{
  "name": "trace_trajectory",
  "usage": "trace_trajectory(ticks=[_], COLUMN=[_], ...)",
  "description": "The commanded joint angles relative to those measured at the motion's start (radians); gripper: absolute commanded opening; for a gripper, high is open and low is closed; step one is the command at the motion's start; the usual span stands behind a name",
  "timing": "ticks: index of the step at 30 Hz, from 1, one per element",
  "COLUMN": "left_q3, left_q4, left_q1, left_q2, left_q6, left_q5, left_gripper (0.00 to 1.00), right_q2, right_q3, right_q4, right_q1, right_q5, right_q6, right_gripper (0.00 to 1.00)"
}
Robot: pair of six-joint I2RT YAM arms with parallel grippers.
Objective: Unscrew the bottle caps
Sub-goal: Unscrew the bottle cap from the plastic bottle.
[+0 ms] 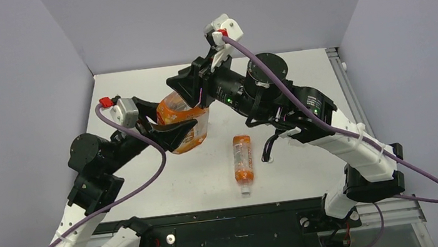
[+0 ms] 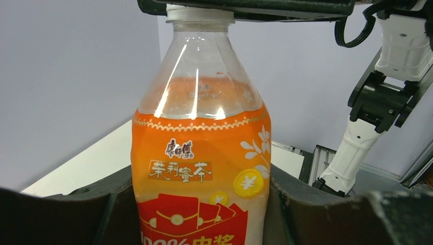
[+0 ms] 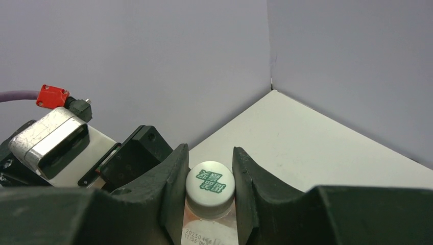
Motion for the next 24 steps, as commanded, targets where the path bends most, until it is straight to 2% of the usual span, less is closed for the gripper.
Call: trace_trajectory(ticks=[1,5,7,9,13,19,23,24], left_q3=[0.031,0.053,0.072,0.089,0.120,0.144,0.139,0.136], left_q4=[0.041,0.059,0.075,0.093,0.122,0.142,0.141,0.138], left_q1=[0.001,0.001,0.001,0.001,0.000,-0.002,-0.003,-0.003], left_q2=[-0.004,-0.006,-0.002,0.001,0.012,0.017,0.008,0.006], left_q6=[-0.049,-0.124,-0.173,-0.222,-0.312,-0.364,-0.363,-0.359], left_q5=[0.008,0.124,0.248,0.320,0.410,0.480,0.493,0.493], left_gripper=[0.00,0.00,0.00,0.00,0.00,0.00,0.00,0.00], right_q2=[-0.059,-0.118,-0.134,-0.132,-0.118,-0.154,-0.142,-0.142], right_q3=[-0.045,-0.113,-0.121,-0.106,-0.075,-0.134,-0.113,-0.105], right_q4=[0.037,0.114,0.143,0.151,0.156,0.262,0.247,0.231], right_q1=[-0.011,-0.076,-0.098,-0.109,-0.112,-0.124,-0.155,-0.164], right_q5=[-0.174,-0.484,-0.636,-0.853,-1.095,-1.207,-1.194,-1.162], right_q6=[-0.060,-0.056,-0.047,-0.042,-0.024,0.014,0.026,0.021], right_gripper=[0.00,0.00,0.00,0.00,0.00,0.00,0.00,0.05])
